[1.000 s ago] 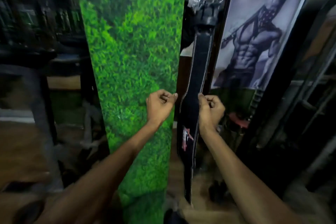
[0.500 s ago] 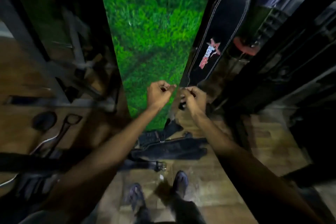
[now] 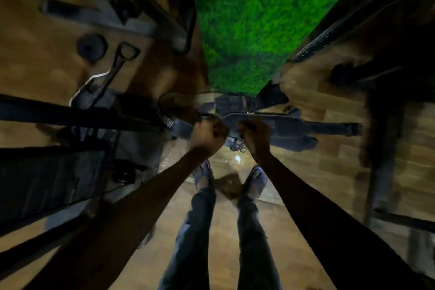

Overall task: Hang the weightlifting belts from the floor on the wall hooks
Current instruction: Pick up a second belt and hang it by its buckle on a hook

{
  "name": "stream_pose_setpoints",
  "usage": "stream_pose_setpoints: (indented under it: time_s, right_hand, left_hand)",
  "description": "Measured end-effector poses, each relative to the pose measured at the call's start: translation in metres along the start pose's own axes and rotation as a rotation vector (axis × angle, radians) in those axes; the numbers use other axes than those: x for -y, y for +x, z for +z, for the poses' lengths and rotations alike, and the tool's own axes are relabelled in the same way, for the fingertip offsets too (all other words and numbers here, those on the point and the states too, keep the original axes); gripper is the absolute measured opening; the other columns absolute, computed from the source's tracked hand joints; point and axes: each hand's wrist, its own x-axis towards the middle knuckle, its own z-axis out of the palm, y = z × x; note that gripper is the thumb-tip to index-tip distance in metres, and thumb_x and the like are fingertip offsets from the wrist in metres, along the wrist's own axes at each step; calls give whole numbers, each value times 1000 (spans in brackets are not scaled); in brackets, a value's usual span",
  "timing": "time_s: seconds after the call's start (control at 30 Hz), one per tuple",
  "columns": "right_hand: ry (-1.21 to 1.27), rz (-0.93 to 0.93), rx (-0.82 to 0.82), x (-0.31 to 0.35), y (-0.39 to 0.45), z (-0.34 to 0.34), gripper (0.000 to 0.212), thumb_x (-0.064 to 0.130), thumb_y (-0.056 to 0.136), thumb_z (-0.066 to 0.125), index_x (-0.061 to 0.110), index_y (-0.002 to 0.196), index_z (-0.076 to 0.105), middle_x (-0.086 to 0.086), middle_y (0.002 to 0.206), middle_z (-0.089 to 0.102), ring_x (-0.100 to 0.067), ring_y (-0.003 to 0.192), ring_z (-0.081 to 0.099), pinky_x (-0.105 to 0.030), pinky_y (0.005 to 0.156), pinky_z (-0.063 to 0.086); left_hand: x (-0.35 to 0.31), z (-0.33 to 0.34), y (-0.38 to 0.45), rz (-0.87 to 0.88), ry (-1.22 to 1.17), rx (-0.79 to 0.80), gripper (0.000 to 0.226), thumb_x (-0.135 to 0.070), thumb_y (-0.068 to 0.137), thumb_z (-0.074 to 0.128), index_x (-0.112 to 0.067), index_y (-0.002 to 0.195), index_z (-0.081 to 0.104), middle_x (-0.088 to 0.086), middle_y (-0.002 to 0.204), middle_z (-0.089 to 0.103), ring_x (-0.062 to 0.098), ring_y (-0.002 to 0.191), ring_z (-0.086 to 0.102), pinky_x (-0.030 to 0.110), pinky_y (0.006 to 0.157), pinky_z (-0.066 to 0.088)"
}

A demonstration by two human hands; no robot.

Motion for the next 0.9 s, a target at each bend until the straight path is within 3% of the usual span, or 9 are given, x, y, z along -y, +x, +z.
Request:
stream_pose_setpoints:
  time_s: [0.07, 0.2, 0.3, 0.4, 0.53, 0.6, 0.7, 0.8, 0.9]
  right_hand:
    - [-38, 4, 42, -35, 21, 25, 32, 22, 88, 67, 9, 60, 61, -3, 53, 61, -1, 46, 54, -28, 54, 43]
    - [-11, 131, 68, -121, 65, 73, 20, 36, 84, 69, 20, 73, 73, -2, 68, 75, -22, 67, 73, -45, 70, 59]
    - [-14, 166, 36, -189, 100, 102, 15, 43, 80, 71, 33, 70, 73, 1, 67, 76, -23, 68, 75, -53, 77, 60]
    - [23, 207, -19, -257, 132, 126, 14, 51, 74, 72, 37, 74, 74, 1, 75, 77, -25, 76, 75, -52, 78, 61]
    - [60, 275, -24, -322, 167, 157, 14, 51, 67, 71, 37, 71, 73, 2, 75, 74, -26, 75, 71, -47, 74, 58]
    - [17, 279, 20, -342, 184, 172, 12, 45, 75, 69, 33, 75, 71, -2, 83, 76, -32, 83, 73, -54, 79, 60]
    - [-23, 270, 96, -350, 206, 185, 7, 30, 86, 61, 31, 81, 67, -10, 94, 76, -37, 91, 73, -56, 85, 60]
    - [-10, 254, 65, -339, 228, 197, 9, 25, 89, 61, 29, 81, 66, -8, 89, 74, -33, 83, 71, -54, 82, 60]
    - [87, 276, 0, -328, 260, 213, 21, 12, 95, 63, 29, 84, 63, -9, 83, 70, -27, 73, 66, -45, 67, 57]
  left_hand:
    - [50, 38, 5, 46, 0, 24, 23, -30, 89, 61, -18, 69, 62, 11, 73, 72, 28, 73, 69, 37, 60, 53]
    - [128, 100, 18, 50, 175, 61, 31, -37, 89, 63, -27, 62, 51, 2, 62, 67, 23, 60, 65, 23, 59, 36]
    - [172, 144, 32, 32, 167, 54, 27, -32, 89, 69, -20, 66, 63, -1, 66, 71, 18, 59, 66, 22, 59, 42]
    - [212, 185, 45, 4, 112, 66, 22, -28, 90, 74, -16, 72, 68, -1, 68, 72, 14, 59, 65, 24, 60, 48]
    - [259, 228, 67, -28, 94, 89, 23, -30, 91, 73, -22, 73, 62, -12, 66, 63, -4, 56, 52, 11, 57, 37]
    - [277, 244, 79, -24, 92, 98, 23, -31, 92, 73, -22, 74, 62, -14, 66, 61, -5, 56, 51, 9, 57, 35]
    - [297, 258, 98, -24, 88, 107, 21, -29, 92, 73, -18, 76, 65, -9, 68, 66, 5, 60, 60, 17, 60, 43]
    - [307, 265, 118, -51, 118, 79, 22, -30, 92, 72, -20, 74, 64, -8, 69, 68, 9, 62, 63, 24, 60, 48]
    - [314, 268, 136, -38, 100, 66, 22, -27, 94, 68, -28, 74, 58, -8, 68, 66, 8, 61, 62, 25, 58, 48]
